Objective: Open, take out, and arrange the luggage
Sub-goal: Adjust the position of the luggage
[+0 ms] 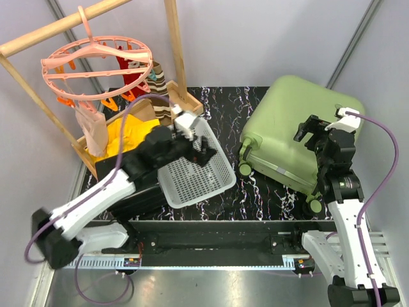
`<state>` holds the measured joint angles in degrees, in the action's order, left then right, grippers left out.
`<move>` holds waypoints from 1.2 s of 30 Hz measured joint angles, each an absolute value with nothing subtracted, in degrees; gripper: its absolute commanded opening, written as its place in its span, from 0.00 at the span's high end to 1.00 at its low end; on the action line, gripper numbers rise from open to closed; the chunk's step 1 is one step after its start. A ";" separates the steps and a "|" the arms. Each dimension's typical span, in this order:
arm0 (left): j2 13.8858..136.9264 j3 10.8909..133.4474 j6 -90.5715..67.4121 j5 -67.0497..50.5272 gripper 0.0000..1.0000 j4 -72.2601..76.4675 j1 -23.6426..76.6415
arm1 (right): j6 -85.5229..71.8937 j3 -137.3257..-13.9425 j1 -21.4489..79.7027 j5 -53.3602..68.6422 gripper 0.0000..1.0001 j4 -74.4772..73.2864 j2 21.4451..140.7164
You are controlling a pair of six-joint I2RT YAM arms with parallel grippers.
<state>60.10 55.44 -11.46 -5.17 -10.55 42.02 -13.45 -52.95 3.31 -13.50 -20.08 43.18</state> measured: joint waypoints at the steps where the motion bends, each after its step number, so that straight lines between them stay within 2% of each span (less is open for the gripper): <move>1: 63.33 56.71 -11.33 -5.37 0.01 -9.04 43.38 | -13.61 -52.97 3.31 -12.97 0.04 -20.56 43.22; 8: 82.85 68.03 -10.76 -9.08 0.01 -5.06 49.60 | -13.96 -54.26 3.31 -12.86 0.03 -24.64 42.68; 13: 92.14 74.08 -11.29 -12.14 0.01 -2.90 51.57 | -13.98 -54.35 3.31 -12.95 0.03 -26.81 42.74; 23: 100.68 80.07 -12.05 -10.94 0.03 -4.45 51.83 | -15.64 -54.87 3.31 -14.28 0.04 -28.56 42.76; 25: 101.27 80.40 -11.86 -10.17 0.14 -4.69 51.96 | -16.23 -54.87 3.31 -15.44 0.04 -29.23 41.30; 26: 101.54 80.64 -11.73 -9.80 0.16 -4.93 52.05 | -16.45 -54.89 3.31 -15.64 0.04 -29.71 41.01; 27: 101.80 80.79 -11.51 -9.47 0.31 -5.13 52.07 | -16.73 -55.09 3.31 -15.86 0.04 -30.35 40.88; 30: 102.54 81.30 -11.18 -8.97 0.64 -5.61 52.07 | -17.32 -57.08 3.31 -15.86 0.04 -32.67 42.76; 31: 102.61 81.32 -11.84 -8.88 0.85 -5.69 52.05 | -17.52 -57.89 3.31 -15.84 0.04 -33.34 43.94; 32: 102.61 81.43 -12.86 -8.14 0.93 -5.85 52.03 | -17.74 -58.54 3.31 -15.79 0.05 -33.89 44.93; 33: 102.61 81.73 -14.04 -6.85 1.00 -5.82 51.94 | -17.87 -59.09 3.31 -15.77 0.05 -34.76 45.87; 36: 102.83 81.87 -14.59 -4.89 1.00 -4.23 51.18 | -18.11 -59.57 3.31 -15.88 0.05 -37.67 47.68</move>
<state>102.83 81.87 -14.59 -4.89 -4.23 51.18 -18.11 -59.57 3.31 -15.88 -37.67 47.68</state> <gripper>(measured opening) 0.518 0.952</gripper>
